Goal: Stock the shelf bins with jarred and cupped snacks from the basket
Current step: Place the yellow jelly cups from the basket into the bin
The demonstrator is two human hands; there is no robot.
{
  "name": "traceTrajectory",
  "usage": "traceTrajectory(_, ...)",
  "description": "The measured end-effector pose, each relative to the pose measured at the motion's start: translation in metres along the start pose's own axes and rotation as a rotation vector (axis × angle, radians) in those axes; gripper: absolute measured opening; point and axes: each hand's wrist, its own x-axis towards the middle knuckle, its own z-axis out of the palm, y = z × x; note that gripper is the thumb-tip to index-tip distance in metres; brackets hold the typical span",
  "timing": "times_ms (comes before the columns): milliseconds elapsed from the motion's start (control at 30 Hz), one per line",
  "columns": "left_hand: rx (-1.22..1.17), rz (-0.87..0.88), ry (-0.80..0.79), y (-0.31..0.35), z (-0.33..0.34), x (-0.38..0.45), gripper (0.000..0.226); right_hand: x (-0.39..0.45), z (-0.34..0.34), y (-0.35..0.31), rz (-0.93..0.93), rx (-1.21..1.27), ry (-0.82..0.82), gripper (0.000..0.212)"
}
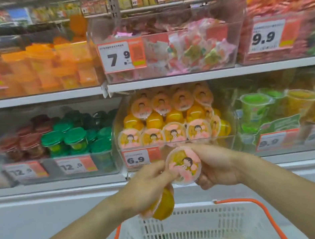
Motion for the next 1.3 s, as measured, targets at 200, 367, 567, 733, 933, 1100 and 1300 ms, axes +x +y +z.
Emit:
traceTrajectory(200, -0.183, 0.036, 0.165, 0.0, 0.008, 0.012, 0.023, -0.002, -0.01, -0.004, -0.221, 0.057, 0.068, 0.064)
traceTrajectory(367, -0.259, 0.093, 0.305, 0.0, 0.001, 0.021, 0.028, 0.012, 0.015, -0.003, -0.489, -0.062, 0.4, 0.037)
traceTrajectory(567, -0.315, 0.059, 0.465, 0.002, -0.009, 0.034, 0.029, 0.046, 0.029, -0.031, -0.765, -0.365, 0.708, 0.023)
traceTrajectory(733, -0.439, -0.333, 0.386, -0.014, -0.012, 0.037, 0.046, 0.079, 0.029, -0.079, -0.683, -0.67, 0.764, 0.012)
traceTrajectory(933, -0.608, -0.399, 0.266, -0.011, -0.024, 0.029, 0.051, 0.098, 0.031, -0.092, -0.459, -0.921, 0.715, 0.032)
traceTrajectory(1100, -0.713, -0.269, 0.234, 0.0, -0.03, 0.022, 0.038, 0.103, 0.028, -0.084, -0.481, -0.993, 0.775, 0.037)
traceTrajectory(1300, -0.626, -0.093, 0.446, 0.006, -0.032, 0.023, 0.034, 0.058, 0.035, -0.073, -0.824, -0.693, 0.707, 0.011)
